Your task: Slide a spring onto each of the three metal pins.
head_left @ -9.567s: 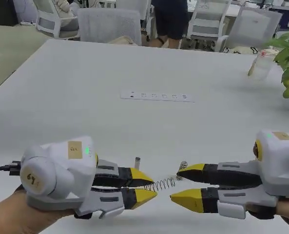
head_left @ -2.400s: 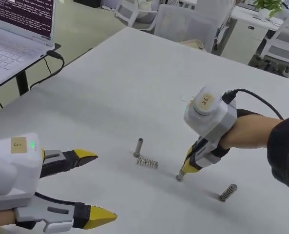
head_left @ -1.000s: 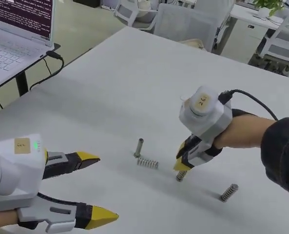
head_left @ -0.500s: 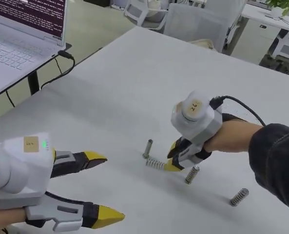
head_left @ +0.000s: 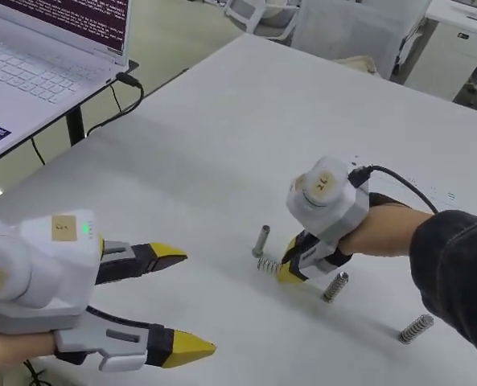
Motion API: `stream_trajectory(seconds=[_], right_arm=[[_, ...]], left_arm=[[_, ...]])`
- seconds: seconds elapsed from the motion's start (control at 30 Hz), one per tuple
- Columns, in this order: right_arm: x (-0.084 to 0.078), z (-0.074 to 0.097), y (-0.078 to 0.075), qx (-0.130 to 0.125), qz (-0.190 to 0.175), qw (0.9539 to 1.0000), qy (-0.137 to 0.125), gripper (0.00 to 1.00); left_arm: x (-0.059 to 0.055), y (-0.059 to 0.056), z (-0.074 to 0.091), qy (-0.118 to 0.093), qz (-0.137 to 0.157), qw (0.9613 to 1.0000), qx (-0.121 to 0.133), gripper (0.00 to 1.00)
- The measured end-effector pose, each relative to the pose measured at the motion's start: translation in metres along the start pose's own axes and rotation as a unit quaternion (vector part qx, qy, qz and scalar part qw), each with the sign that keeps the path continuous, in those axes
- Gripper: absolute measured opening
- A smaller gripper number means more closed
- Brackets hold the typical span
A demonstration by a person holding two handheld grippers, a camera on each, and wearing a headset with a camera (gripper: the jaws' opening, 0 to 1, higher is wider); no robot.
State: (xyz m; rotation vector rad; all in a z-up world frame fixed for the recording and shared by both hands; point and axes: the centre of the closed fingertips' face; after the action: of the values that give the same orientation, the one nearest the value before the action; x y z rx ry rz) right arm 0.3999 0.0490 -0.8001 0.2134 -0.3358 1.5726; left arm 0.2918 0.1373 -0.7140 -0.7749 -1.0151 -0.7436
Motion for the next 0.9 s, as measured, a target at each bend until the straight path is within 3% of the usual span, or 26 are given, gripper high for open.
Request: stream_trajectory(seconds=[0.37,0.47,0.7,0.9], right_arm=[[0.0,0.001,0.006,-0.002,0.031,0.9995,0.009,0.08],[0.002,0.009,0.01,0.001,0.03,0.9995,0.009,0.08],[0.021,0.039,0.039,0.022,0.055,0.9983,0.0,0.08],[0.041,0.063,0.076,0.054,0.073,0.9958,-0.014,0.08]], left_arm=[[0.001,0.001,-0.002,0.001,-0.004,1.0,-0.001,0.61],[0.004,0.002,-0.002,0.0,-0.007,1.0,0.0,0.6],[0.013,0.003,-0.006,0.001,-0.021,0.9998,-0.001,0.56],[0.024,-0.004,-0.012,-0.003,-0.039,0.9991,-0.015,0.48]])
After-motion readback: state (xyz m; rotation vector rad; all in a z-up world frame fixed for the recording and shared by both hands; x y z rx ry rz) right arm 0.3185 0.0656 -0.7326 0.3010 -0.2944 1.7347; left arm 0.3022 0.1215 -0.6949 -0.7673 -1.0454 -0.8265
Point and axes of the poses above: the centre of the closed fingertips' face, and the gripper's own axes: z roughly backward along the fingers, y roughly to its left, x roughly out of its top, and after that the axes turned 8 degrees about z, right-handed
